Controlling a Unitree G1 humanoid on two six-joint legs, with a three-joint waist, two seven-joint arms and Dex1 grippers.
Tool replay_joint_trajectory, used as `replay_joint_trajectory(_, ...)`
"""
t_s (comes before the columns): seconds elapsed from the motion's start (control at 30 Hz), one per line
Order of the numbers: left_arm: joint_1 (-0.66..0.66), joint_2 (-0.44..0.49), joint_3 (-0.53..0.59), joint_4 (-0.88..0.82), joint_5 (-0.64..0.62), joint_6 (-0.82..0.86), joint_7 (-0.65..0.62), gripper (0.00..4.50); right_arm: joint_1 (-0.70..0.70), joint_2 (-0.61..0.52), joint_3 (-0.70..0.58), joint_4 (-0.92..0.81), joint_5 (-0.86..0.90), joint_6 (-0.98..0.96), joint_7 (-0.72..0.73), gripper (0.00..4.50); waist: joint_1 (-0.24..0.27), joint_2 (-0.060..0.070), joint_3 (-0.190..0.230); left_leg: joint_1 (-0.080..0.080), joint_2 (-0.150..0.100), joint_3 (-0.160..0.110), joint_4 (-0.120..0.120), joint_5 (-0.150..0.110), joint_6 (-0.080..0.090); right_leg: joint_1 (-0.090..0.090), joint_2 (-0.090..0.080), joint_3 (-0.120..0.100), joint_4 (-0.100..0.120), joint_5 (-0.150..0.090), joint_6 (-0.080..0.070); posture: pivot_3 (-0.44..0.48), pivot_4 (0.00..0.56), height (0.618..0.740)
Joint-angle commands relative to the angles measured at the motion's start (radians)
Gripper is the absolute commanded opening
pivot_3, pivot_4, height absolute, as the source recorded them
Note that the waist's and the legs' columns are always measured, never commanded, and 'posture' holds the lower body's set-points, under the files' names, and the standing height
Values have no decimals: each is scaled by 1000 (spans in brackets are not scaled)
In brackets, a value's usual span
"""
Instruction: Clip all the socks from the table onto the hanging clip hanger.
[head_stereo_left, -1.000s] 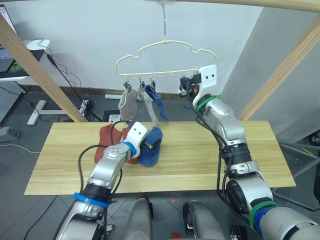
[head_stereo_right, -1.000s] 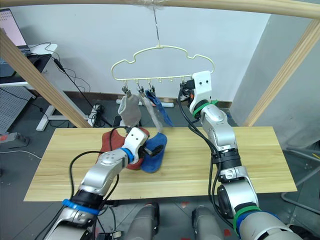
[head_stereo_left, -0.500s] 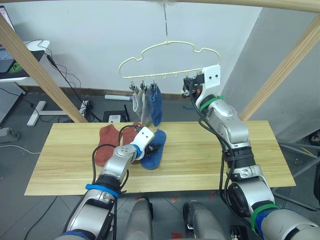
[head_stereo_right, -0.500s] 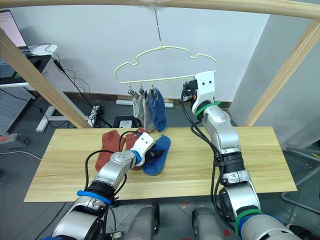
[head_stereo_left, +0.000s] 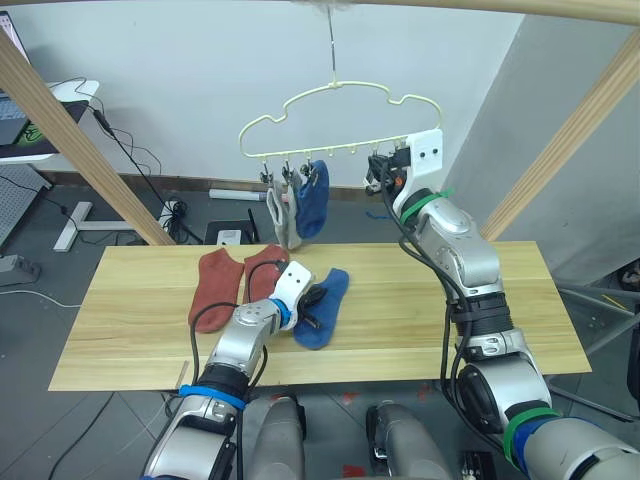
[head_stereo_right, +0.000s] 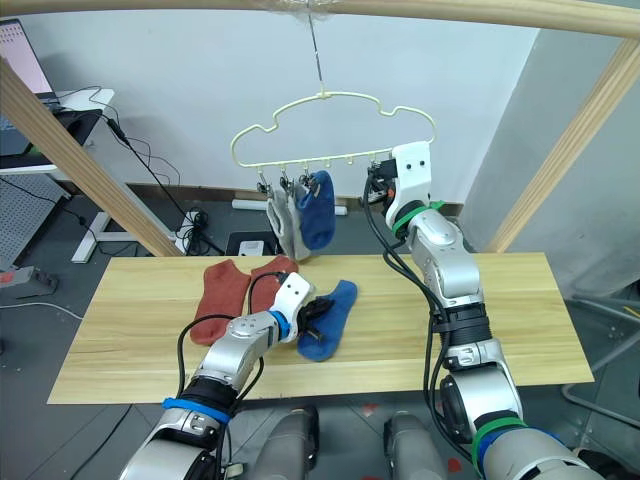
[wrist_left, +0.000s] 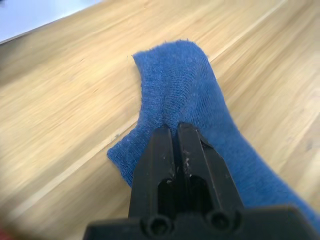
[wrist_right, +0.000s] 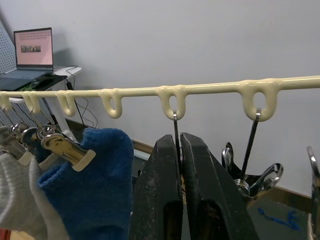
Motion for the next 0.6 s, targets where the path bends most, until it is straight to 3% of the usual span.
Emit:
replay_joint_trajectory(0.03,13,-27,41,-157,-114,9,-67,29,-1,-29,-46,-23,63,104,28,0,1,0,0,0,0,0,0,0,0,0,0,0,0,0,0,4,249,740)
replay_joint_trajectory(0.27,11,-81,110,-363,-295,94,-78,29,-69,-65,-221,-94,323,476,17,0,0,0,0,0,0,-1,0,0,0,0,0,0,0,0,0,0,240,740)
replay_joint_trajectory(0.6,-30,-117,152,-391,-383,133,-46,29,-127,-61,-356,-123,536,782,-72,0,-1,0,0,-1,0,-1,0,0,0,0,0,0,-1,0,0,-7,236,740)
